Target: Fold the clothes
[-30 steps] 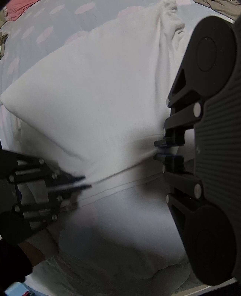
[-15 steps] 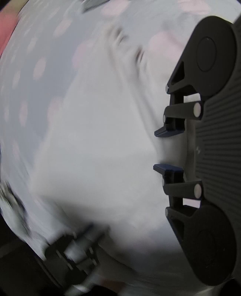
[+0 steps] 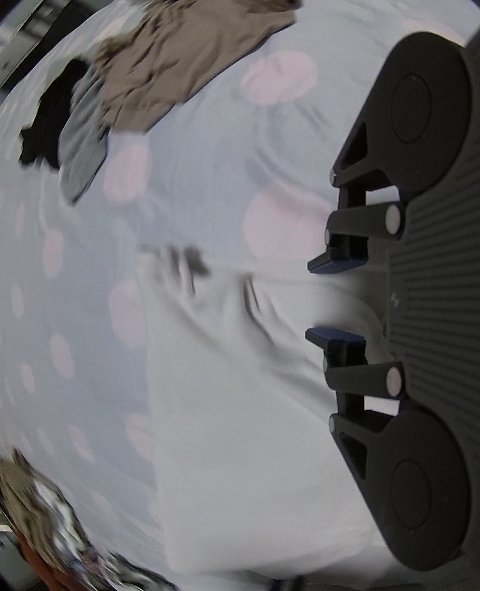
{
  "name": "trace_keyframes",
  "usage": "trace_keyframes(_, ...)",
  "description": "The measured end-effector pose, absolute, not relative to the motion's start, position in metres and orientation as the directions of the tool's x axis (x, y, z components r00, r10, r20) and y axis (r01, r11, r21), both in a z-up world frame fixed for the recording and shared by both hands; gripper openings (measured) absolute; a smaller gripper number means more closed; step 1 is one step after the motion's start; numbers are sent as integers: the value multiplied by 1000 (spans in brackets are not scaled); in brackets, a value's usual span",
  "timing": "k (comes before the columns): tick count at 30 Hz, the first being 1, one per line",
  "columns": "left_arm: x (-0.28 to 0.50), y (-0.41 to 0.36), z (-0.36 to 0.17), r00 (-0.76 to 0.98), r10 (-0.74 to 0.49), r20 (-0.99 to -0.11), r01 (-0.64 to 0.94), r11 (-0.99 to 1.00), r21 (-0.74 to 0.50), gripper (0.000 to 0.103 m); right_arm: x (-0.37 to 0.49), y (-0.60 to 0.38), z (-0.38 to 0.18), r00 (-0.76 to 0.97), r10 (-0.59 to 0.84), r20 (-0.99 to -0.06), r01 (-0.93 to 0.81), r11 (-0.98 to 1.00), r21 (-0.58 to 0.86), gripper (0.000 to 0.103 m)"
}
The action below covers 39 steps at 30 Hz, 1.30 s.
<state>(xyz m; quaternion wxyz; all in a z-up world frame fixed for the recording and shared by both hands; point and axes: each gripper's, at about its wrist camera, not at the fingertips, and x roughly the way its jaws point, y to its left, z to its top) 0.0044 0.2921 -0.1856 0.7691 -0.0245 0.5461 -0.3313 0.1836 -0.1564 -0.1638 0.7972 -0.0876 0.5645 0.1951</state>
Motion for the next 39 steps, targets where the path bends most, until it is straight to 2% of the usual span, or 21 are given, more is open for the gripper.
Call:
trace_keyframes(6, 5, 291, -190, 182, -542, -820, 467, 782, -413, 30, 187, -173, -178, 229, 247, -941, -294, 940, 175, 34)
trace_keyframes(8, 6, 293, -191, 183, -535, -825, 458, 789, -411, 14, 182, -170, -178, 211, 235, -949, -305, 938, 165, 32)
trace_keyframes(10, 7, 295, -191, 178, -546, -819, 446, 787, -427, 8, 181, -166, -183, 194, 236, -952, -336, 928, 161, 5)
trace_keyframes(13, 6, 303, -187, 173, -571, -802, 439, 774, -457, 5, 182, -165, -177, 209, 260, -943, -350, 920, 176, 4)
trace_keyframes(23, -25, 319, -170, 118, -583, -804, 441, 756, -483, 4, 171, -214, -153, 191, 308, -932, -225, 938, 264, 4)
trace_keyframes(39, -30, 310, -192, 81, -501, -862, 415, 803, -428, 5, 150, -215, -172, 123, 259, -958, -278, 936, 217, 4)
